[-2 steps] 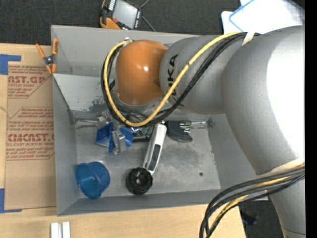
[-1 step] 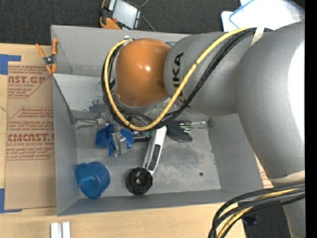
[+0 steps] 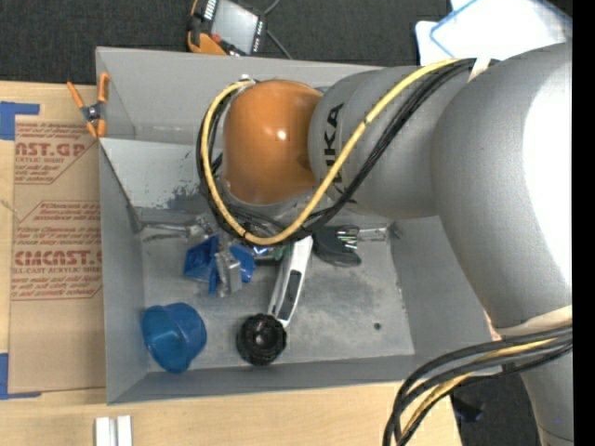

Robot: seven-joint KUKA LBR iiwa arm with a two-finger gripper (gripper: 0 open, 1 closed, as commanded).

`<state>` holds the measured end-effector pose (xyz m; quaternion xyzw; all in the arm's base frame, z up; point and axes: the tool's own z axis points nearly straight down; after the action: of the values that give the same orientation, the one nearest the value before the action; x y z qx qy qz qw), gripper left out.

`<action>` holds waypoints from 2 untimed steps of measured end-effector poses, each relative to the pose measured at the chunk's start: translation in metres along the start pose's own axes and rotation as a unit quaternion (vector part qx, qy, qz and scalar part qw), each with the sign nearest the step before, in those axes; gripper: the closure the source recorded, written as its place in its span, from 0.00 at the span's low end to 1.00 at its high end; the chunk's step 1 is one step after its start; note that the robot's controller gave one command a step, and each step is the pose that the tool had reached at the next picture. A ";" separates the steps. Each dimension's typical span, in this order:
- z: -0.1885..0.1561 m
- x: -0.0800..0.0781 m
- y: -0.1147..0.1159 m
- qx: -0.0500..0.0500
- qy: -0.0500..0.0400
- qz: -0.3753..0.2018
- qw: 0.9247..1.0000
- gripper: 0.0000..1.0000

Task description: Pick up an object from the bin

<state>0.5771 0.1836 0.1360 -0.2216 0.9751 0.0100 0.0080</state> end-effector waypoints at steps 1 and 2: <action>-0.009 -0.001 0.001 -0.001 0.004 -0.003 1.000 1.00; 0.007 0.049 -0.004 -0.001 0.002 -0.156 0.988 1.00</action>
Offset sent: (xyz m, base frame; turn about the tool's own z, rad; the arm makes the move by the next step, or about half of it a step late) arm -0.0422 -0.0258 -0.0070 -0.3131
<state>0.5346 0.1590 0.1275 -0.3713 0.9284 0.0093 0.0071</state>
